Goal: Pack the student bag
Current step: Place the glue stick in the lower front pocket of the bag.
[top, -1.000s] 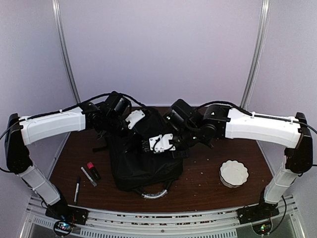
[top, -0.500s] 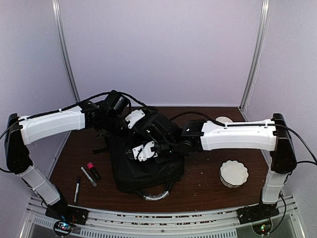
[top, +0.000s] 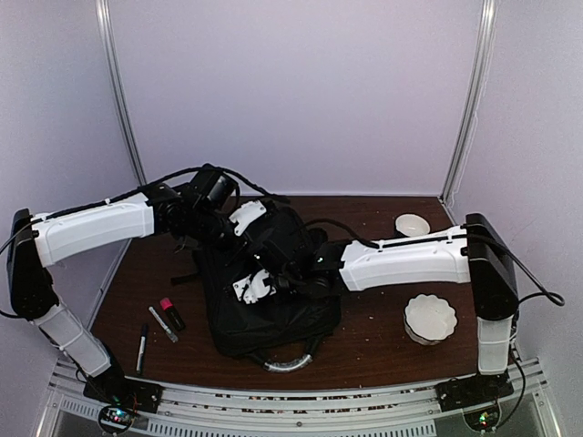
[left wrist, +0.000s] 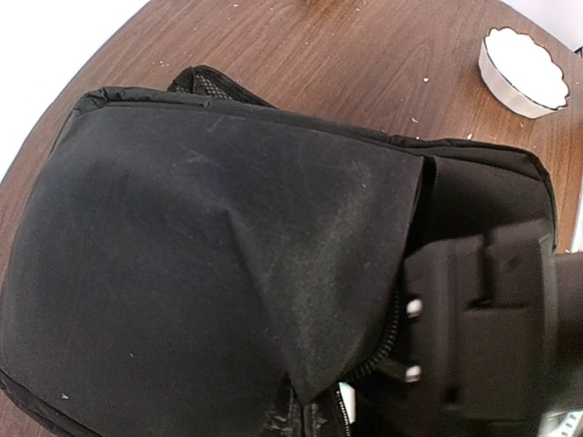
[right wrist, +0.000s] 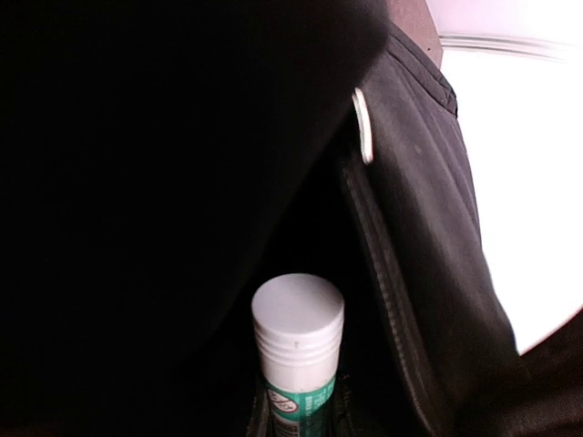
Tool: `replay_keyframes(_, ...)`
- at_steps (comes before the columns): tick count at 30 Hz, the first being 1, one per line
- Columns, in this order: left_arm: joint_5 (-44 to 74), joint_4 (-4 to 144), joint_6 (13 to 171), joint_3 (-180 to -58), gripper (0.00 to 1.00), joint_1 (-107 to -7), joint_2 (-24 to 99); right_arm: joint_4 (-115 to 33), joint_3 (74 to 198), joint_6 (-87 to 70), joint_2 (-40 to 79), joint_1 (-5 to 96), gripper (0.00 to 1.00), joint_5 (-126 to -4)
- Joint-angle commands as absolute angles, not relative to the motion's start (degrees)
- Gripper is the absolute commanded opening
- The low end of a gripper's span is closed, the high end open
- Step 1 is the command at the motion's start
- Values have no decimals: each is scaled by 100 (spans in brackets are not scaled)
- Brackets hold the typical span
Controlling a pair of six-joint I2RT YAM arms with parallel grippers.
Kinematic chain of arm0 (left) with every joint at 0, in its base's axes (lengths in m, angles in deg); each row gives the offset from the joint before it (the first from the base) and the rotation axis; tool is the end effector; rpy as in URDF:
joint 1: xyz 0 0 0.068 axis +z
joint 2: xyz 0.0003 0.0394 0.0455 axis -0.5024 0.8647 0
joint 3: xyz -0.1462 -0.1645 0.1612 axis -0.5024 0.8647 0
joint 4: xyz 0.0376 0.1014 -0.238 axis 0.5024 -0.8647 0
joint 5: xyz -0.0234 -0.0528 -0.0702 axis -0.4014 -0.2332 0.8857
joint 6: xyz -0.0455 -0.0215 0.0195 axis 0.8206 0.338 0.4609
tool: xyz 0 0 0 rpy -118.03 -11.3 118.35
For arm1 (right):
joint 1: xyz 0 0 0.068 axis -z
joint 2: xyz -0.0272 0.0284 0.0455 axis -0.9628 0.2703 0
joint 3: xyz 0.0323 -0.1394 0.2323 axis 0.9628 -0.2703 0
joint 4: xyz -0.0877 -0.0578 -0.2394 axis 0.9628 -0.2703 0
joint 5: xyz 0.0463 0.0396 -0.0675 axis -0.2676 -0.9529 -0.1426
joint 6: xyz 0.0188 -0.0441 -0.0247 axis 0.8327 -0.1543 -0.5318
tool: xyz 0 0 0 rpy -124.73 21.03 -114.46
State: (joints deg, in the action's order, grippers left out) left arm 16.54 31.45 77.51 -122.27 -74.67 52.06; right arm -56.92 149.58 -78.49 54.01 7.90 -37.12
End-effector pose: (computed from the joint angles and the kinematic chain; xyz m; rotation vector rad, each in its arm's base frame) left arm 0.2382 -0.2426 0.2910 1.0863 2.2622 -0.5135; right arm 0.1948 0.4153 0.2223 -1.9947 1.1372 -0.3826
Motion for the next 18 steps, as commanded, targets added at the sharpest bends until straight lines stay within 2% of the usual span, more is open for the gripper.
replay_keyframes(1, 2161, 3751, 7664, -12565, 0, -7490, 4764, -4823, 14914, -8334, 5720, 789, 11, -3190)
replay_keyframes(11, 2319, 3714, 7653, -12532, 0, -7489, 4729, -2527, 14821, -9263, 6371, 922, 15, -2389)
replay_keyframes(16, 2313, 3716, 7650, -12505, 0, -7492, 4743, -1907, 14759, -9390, 6440, 971, 37, -2218)
replay_keyframes(18, 2262, 3719, 7658, -12487, 0, -7491, 4745, -1873, 14703, -9386, 6391, 967, 42, -2184)
